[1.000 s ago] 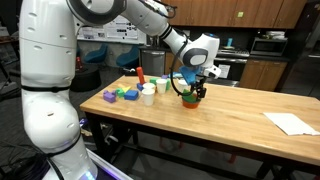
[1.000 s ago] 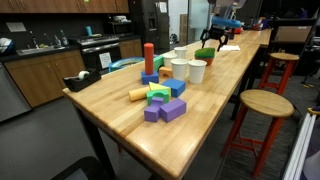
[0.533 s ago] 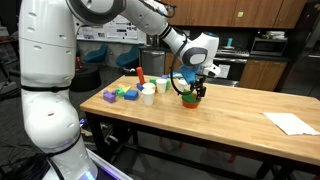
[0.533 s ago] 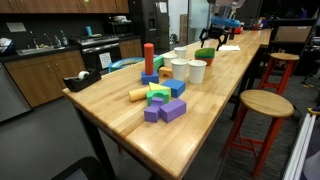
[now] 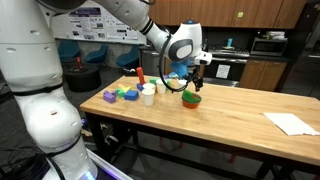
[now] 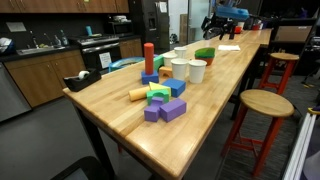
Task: Put the bowls together
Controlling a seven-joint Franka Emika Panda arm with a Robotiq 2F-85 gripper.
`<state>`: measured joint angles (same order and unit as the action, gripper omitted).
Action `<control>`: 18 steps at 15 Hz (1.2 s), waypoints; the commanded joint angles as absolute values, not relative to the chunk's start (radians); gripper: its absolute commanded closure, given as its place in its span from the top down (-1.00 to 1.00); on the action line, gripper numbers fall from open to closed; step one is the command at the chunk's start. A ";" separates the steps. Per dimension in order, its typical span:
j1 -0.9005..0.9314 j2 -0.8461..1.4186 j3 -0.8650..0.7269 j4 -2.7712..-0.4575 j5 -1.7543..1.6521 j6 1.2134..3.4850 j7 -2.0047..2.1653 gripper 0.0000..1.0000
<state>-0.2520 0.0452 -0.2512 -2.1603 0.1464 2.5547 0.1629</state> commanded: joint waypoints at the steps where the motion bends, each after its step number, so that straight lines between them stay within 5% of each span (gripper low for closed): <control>1: -0.223 -0.155 -0.229 -2.369 -0.049 2.659 0.251 1.00; 10: -0.458 -0.468 0.080 -2.764 -0.749 3.065 0.682 1.00; 18: -0.554 -0.468 0.200 -2.778 -0.836 3.140 0.804 1.00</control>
